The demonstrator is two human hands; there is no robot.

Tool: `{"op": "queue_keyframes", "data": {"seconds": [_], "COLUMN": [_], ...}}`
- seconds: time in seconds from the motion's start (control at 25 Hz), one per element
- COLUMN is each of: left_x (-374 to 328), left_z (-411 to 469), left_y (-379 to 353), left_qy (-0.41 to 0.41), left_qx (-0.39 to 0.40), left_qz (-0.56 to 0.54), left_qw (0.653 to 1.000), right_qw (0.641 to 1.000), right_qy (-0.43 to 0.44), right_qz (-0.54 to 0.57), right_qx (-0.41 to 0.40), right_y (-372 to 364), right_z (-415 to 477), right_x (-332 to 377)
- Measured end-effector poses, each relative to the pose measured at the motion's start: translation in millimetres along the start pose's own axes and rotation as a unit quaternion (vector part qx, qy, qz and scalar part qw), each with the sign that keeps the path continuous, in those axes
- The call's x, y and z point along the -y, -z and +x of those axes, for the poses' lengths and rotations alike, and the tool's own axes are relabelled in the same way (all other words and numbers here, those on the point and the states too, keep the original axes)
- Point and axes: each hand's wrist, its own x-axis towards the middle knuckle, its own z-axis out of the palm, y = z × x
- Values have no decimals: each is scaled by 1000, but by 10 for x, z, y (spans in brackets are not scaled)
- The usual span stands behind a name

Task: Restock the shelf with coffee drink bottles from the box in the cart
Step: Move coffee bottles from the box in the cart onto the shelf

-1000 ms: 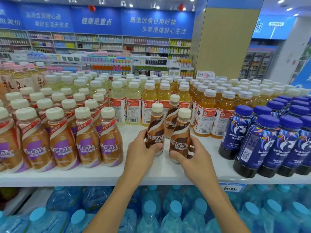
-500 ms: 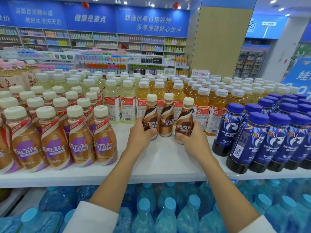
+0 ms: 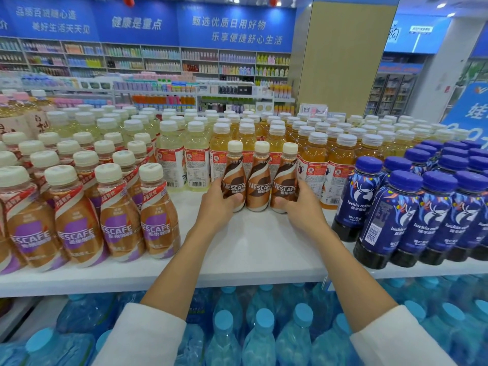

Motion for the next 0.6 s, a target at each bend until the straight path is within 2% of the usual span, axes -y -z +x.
{"op": "queue_keyframes", "data": {"seconds": [0.6], "left_x": [63], "left_z": [67], "left_y": [15], "left_qy": [-10], "left_qx": [0], "left_qz": [-1], "left_qw": [1000], "right_qw": [1000], "right_qy": [14], "right_qz": [22], "right_qx": [0], "right_y": [-15], "right_z": [82], "right_x": [-51]}}
